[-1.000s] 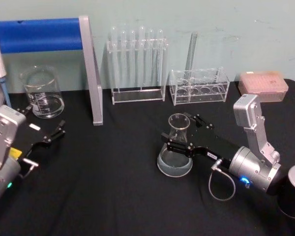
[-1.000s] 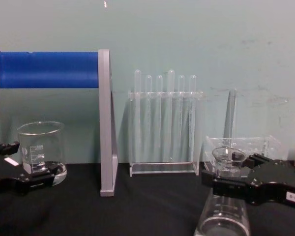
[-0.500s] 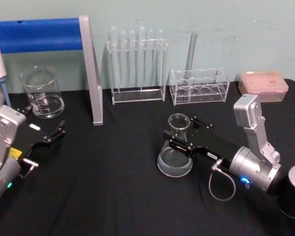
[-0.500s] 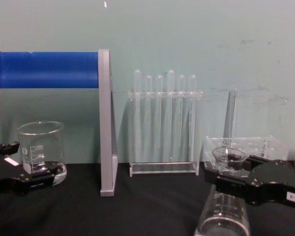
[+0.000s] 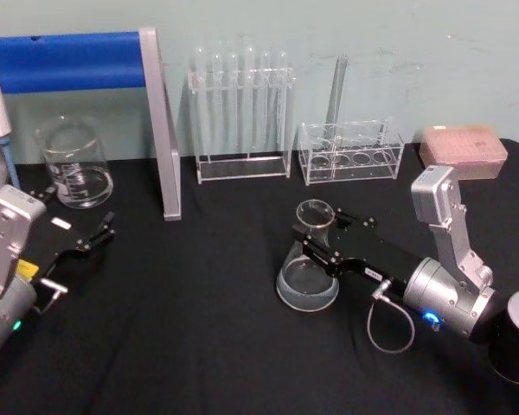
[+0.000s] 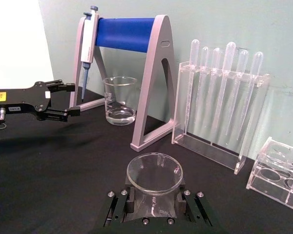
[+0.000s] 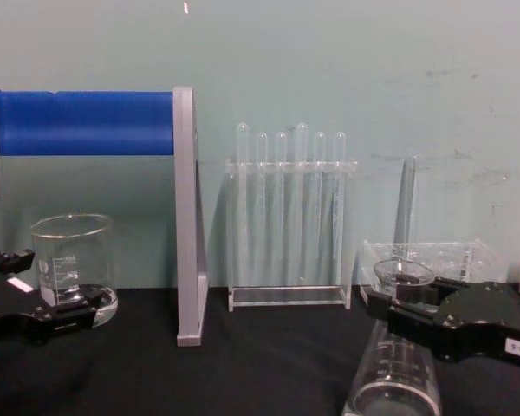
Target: Grasp the erlenmeyer flask with one hand, shake it three times, then place it back.
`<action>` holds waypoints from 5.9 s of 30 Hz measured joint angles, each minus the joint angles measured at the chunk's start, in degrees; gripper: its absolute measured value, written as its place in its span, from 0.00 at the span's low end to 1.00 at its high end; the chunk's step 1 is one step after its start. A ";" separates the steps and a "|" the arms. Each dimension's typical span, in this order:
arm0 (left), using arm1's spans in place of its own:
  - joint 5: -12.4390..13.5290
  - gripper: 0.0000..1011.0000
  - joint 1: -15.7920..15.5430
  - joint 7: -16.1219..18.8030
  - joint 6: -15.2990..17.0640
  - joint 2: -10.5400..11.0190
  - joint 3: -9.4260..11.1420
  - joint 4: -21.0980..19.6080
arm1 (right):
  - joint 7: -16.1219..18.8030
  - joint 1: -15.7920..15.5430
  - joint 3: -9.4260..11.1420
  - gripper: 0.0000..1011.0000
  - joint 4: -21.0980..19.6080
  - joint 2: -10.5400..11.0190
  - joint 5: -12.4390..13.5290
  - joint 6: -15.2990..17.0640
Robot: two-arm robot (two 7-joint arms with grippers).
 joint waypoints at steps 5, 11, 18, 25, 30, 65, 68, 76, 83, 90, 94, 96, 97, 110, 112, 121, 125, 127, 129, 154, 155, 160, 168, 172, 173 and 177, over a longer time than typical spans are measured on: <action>0.00 0.99 0.00 0.00 0.00 0.00 0.00 0.00 | 0.00 0.00 0.00 0.45 0.00 0.00 0.03 0.00; 0.00 0.99 0.00 0.00 0.00 0.00 0.00 0.00 | -0.13 -0.16 0.53 0.45 -0.74 0.06 0.02 -0.01; 0.00 0.99 0.00 0.00 0.00 0.00 0.00 0.00 | -0.19 -0.31 1.30 0.45 -3.44 0.68 0.49 0.76; 0.00 0.99 0.00 0.00 0.00 0.00 0.00 0.00 | -1.22 -0.73 2.35 0.45 -7.14 1.58 1.20 2.78; 0.00 0.99 0.00 0.00 0.00 0.00 0.00 0.00 | -2.06 -1.10 3.09 0.45 -9.90 2.33 1.81 4.34; 0.00 0.99 0.00 0.00 0.00 0.00 0.00 0.00 | -3.47 -1.33 3.57 0.45 -13.09 3.35 3.55 6.11; 0.00 0.99 0.00 0.00 0.00 0.00 0.00 0.00 | -3.47 -1.33 3.57 0.45 -13.02 3.38 3.68 6.11; 0.00 0.99 0.00 0.00 0.00 0.00 0.00 0.00 | -3.48 -1.51 3.55 0.45 -13.04 3.39 4.02 6.14; 0.00 0.99 0.00 0.00 0.00 0.00 0.00 0.00 | -3.46 -1.59 3.40 0.45 -13.10 3.40 4.26 6.26; 0.00 0.99 0.00 0.00 0.00 0.00 0.00 0.00 | -3.52 -1.63 3.34 0.45 -13.10 3.39 4.36 6.26; 0.00 0.99 0.00 0.00 0.00 0.00 0.00 0.00 | -3.52 -1.64 3.29 0.45 -13.10 3.38 4.43 6.25; 0.00 0.99 0.00 0.00 0.00 0.00 0.00 0.00 | -3.53 -1.64 3.26 0.45 -13.08 3.36 4.45 6.24; 0.00 0.99 0.00 0.00 0.00 0.00 0.00 0.00 | -3.53 -1.64 3.25 0.45 -13.08 3.35 4.46 6.25; 0.00 0.99 0.00 0.00 0.00 0.00 0.00 0.00 | -3.51 -1.59 3.14 0.45 -13.03 3.37 4.57 6.17; 0.00 0.99 0.00 0.00 0.00 0.00 0.00 0.00 | -3.52 -1.64 3.14 0.45 -13.07 3.41 4.59 6.16; 0.00 0.99 0.00 0.00 0.00 0.00 0.00 0.00 | -3.56 -1.72 3.15 0.45 -13.17 3.44 4.68 6.12; 0.00 0.99 0.00 0.00 0.00 0.00 0.00 0.00 | -3.57 -1.74 3.16 0.45 -13.19 3.45 4.70 6.12; 0.00 0.99 0.00 0.00 0.00 0.00 0.00 0.00 | -3.57 -1.74 3.16 0.45 -13.19 3.46 4.72 6.11; 0.00 0.99 0.00 0.00 0.00 0.00 0.00 0.00 | -3.57 -1.74 3.16 0.45 -13.20 3.46 4.73 6.11; 0.00 0.99 0.00 0.00 0.00 0.00 0.00 0.00 | 4.51 -1.67 -6.60 0.45 -18.36 4.92 6.09 7.65; 0.00 0.99 0.00 0.00 0.00 0.00 0.00 0.00 | 4.82 -1.69 -7.01 0.45 -18.60 5.03 6.19 7.67; 0.00 0.99 0.00 0.00 0.00 0.00 0.00 0.00 | 6.22 -1.77 -9.16 0.45 -20.04 5.81 6.68 7.71; 0.00 0.99 0.00 0.00 0.00 0.00 0.00 0.00 | 6.95 -1.56 -10.91 0.45 -20.91 6.57 7.28 7.60; 0.00 0.99 0.00 0.00 0.00 0.00 0.00 0.00 | 6.02 -1.17 -10.92 0.45 -20.44 6.51 7.30 7.48; 0.00 0.99 0.00 0.00 0.00 0.00 0.00 0.00 | 5.33 -0.95 -10.69 0.45 -20.04 6.39 7.28 7.37; 0.00 0.99 0.00 0.00 0.00 0.00 0.00 0.00 | 3.19 -0.44 -9.51 0.45 -18.67 5.95 6.67 6.81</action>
